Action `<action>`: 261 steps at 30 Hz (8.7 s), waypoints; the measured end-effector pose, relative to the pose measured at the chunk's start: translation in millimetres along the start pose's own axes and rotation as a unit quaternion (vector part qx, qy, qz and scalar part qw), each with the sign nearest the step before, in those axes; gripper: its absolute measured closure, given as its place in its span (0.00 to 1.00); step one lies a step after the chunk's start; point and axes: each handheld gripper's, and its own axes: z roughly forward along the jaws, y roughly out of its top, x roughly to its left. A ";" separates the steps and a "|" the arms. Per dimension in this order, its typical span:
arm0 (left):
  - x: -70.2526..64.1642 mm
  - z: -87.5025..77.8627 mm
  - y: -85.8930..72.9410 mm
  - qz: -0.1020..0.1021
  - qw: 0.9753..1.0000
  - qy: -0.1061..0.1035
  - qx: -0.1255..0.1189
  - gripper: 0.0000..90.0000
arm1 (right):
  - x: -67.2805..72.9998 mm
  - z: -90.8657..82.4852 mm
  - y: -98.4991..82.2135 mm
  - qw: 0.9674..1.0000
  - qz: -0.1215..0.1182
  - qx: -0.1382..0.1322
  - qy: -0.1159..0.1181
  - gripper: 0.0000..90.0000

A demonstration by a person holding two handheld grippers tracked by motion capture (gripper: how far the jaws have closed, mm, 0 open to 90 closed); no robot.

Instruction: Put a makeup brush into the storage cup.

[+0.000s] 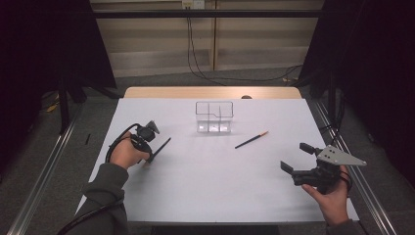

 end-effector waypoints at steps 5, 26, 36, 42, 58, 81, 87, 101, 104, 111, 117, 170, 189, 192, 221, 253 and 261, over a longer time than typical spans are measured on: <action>0.8 -0.8 -0.3 0.003 1.000 0.003 -0.003 0.93 | -0.7 0.4 -0.2 1.000 0.001 -0.001 0.000 0.04; -1.1 -14.0 -1.8 0.001 1.000 -0.020 -0.022 0.93 | -0.6 4.9 -2.1 1.000 0.004 0.015 0.006 0.03; -15.7 -22.8 5.9 0.029 0.998 -0.040 -0.032 0.93 | 1.3 11.9 -1.6 0.999 -0.004 0.031 0.016 0.02; -24.4 -27.9 12.6 0.045 0.997 -0.049 -0.046 0.93 | -3.9 13.8 0.6 0.999 0.006 0.032 0.019 0.02; -55.2 -39.6 25.6 0.111 0.989 -0.069 -0.068 0.93 | -6.9 18.7 1.7 0.999 0.004 0.037 0.020 0.02; -97.4 -47.7 46.7 0.194 0.975 -0.087 -0.071 0.93 | -3.6 20.0 -0.4 0.999 -0.001 0.046 0.027 0.02; -105.6 -48.3 51.8 0.206 0.972 -0.086 -0.074 0.93 | -1.5 21.4 -0.2 0.998 -0.005 0.048 0.030 0.02; -123.2 -49.5 61.1 0.251 0.962 -0.086 -0.070 0.93 | -4.2 21.7 2.3 0.996 -0.011 0.070 0.051 0.02; -126.9 -49.1 62.0 0.249 0.961 -0.091 -0.073 0.93 | -3.8 22.7 4.3 0.995 -0.011 0.081 0.064 0.02; -133.9 -48.6 63.8 0.257 0.959 -0.095 -0.064 0.93 | -0.1 33.5 9.3 0.987 -0.037 0.124 0.099 0.03; -137.7 -46.1 66.3 0.272 0.956 -0.093 -0.054 0.93 | -1.6 43.0 10.7 0.978 -0.046 0.165 0.115 0.04; -165.4 -42.5 78.4 0.331 0.936 -0.108 -0.047 0.93 | 40.7 117.1 69.1 0.917 -0.214 0.258 0.215 0.48; -176.1 -44.5 84.0 0.344 0.928 -0.125 -0.064 0.93 | 53.5 128.2 63.5 0.906 -0.242 0.253 0.238 0.72; -176.5 -46.3 84.9 0.352 0.925 -0.128 -0.063 0.93 | 53.1 129.2 62.6 0.904 -0.238 0.261 0.243 0.76; -160.6 -51.5 91.7 0.311 0.925 -0.189 -0.109 0.92 | 65.1 132.4 48.2 0.878 -0.247 0.321 0.256 0.95; -135.3 -53.9 83.1 0.228 0.932 -0.190 -0.207 0.48 | 42.9 124.5 45.2 0.904 -0.183 0.313 0.227 0.95; -129.8 -52.1 80.9 0.226 0.931 -0.178 -0.224 0.35 | 39.2 122.2 47.2 0.911 -0.169 0.302 0.224 0.95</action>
